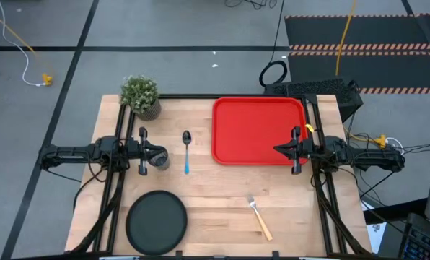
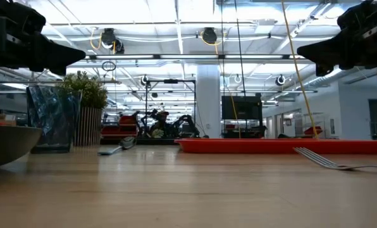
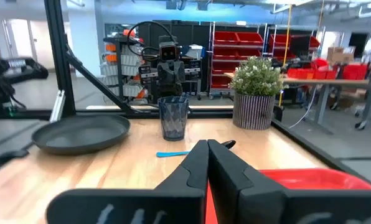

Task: Pick and place plate/cup/fork/spoon on tray
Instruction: Put the blue cup on the serving tray

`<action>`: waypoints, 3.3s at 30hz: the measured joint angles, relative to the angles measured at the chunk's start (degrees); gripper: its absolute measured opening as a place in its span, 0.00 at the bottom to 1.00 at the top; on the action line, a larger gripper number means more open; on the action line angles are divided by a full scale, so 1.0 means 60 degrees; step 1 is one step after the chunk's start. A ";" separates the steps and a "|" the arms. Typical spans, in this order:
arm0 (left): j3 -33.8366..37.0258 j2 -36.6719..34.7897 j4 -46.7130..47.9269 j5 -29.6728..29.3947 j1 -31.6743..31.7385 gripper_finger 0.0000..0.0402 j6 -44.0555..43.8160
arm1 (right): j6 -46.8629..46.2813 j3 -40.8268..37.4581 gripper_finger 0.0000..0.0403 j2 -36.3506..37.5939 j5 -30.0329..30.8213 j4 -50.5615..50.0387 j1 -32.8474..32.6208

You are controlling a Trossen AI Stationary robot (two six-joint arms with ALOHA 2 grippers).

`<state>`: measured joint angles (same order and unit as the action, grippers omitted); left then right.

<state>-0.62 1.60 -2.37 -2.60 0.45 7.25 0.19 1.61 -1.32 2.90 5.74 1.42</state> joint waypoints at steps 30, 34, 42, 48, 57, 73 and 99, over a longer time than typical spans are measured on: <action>0.0001 0.0001 -0.0002 0.0002 0.0002 0.06 -0.0003 | -0.0431 0.2208 0.00 -0.0364 -0.0266 0.0988 0.0016; 0.0002 0.0001 -0.0101 -0.0013 0.0000 0.06 -0.0002 | -0.0496 0.3896 0.00 -0.1263 -0.0270 -0.0549 0.0016; -0.0001 0.0001 -0.0208 -0.0074 0.0002 0.06 0.0000 | -0.1078 0.7493 0.00 -0.3910 -0.0270 -0.3307 0.0016; -0.0001 0.0001 -0.0413 -0.0074 0.0002 0.06 0.0000 | -0.1405 0.9733 0.00 -0.5992 -0.0224 -0.5310 0.0016; -0.0001 0.0001 -0.1014 -0.0078 0.0003 0.06 -0.0786 | -0.1763 1.0770 0.00 -0.8260 -0.0113 -0.6710 0.0016; -0.3273 0.1453 0.1853 -0.0078 0.0000 0.06 -0.2020 | -0.2820 0.7806 0.00 -0.9253 0.0769 -0.3677 0.0020; -0.9524 0.9439 1.0267 -0.0067 -0.1379 0.07 -0.3117 | -0.2667 0.6586 0.00 -0.9154 0.0729 -0.2937 0.0009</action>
<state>-57.76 58.23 59.23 -3.01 -7.82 -11.46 -15.81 41.12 -56.25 7.27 -11.88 1.48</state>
